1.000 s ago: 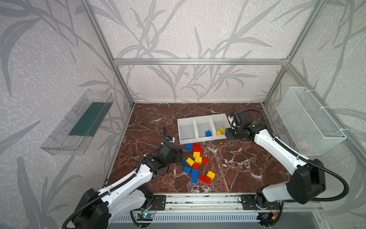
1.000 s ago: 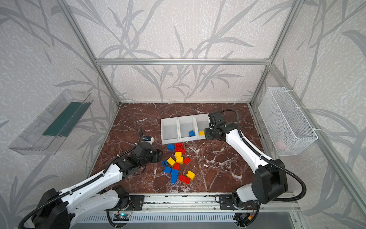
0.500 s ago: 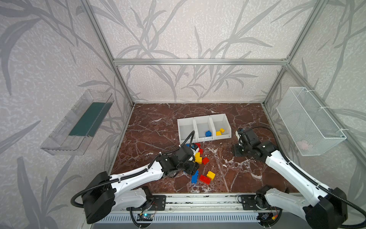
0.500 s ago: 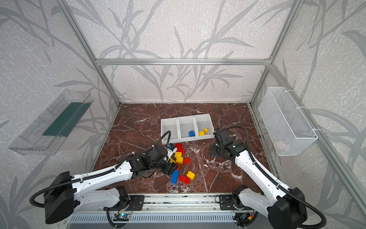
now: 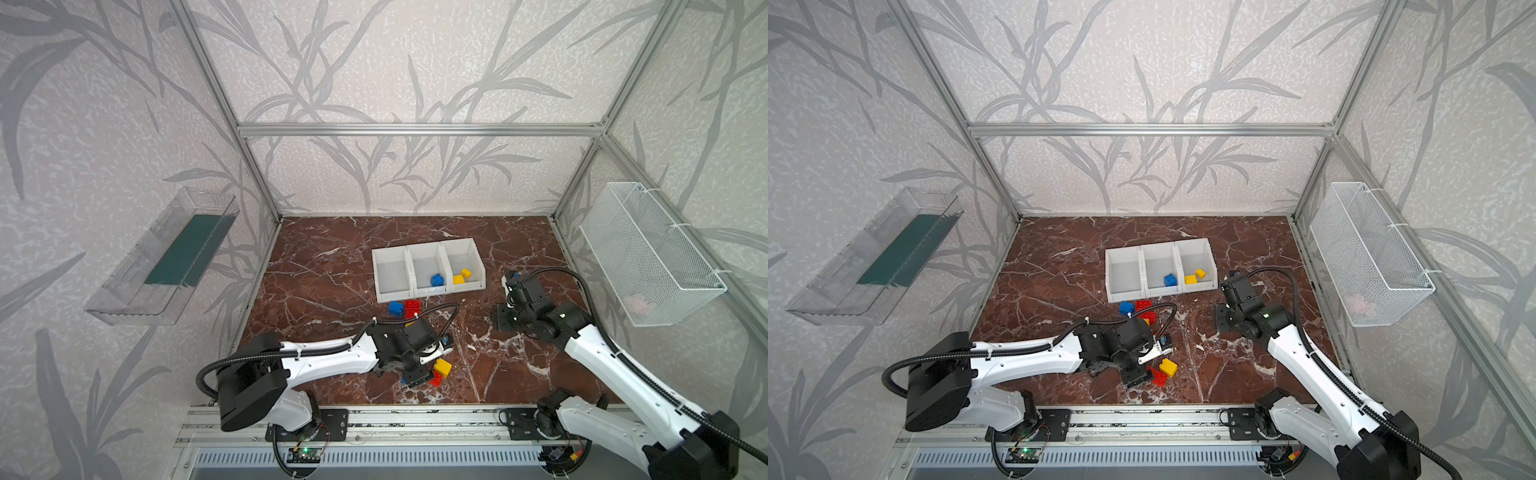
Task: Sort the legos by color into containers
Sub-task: 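Grasp a red 2x4 brick with the left gripper while the right withdraws, then carry the red brick into the compartment nearest the left arm and release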
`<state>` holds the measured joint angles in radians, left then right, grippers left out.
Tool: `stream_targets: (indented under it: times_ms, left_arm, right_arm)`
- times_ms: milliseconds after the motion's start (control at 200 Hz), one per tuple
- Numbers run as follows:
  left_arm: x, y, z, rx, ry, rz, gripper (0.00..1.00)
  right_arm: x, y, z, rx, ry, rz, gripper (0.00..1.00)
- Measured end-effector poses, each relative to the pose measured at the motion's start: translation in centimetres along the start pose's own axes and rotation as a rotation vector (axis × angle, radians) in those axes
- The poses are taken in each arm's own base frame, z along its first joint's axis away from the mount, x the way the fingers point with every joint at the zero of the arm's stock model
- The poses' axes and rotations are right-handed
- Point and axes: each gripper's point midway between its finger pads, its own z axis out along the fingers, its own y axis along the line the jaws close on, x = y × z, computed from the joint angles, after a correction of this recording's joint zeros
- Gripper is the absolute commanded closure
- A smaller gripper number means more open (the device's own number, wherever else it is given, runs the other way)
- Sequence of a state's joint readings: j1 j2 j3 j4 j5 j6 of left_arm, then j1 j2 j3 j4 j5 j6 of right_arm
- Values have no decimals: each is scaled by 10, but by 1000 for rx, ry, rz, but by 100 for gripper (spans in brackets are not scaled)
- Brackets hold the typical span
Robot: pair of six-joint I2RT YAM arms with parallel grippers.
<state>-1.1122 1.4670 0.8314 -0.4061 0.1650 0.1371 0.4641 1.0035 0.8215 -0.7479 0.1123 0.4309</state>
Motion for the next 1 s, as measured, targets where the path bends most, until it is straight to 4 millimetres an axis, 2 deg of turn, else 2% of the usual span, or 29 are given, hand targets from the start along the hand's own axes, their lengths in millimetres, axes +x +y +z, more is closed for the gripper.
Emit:
stream_targets:
  times_ms: [380,535,720,1000]
  left_arm:
    - [9,-8,31,46,118,135,31]
    - [11,-10,37,60,147,160,38]
    - [8,-9,41,61,157,177,54]
    - [2,-4,43,30,137,156,69]
  right_arm:
    - [3,-12,-8,14,-20,37,41]
    - [4,-13,-8,16,-18,41,41]
    - [4,-14,-8,18,-18,46,41]
    - [4,-16,-10,19,-21,54,41]
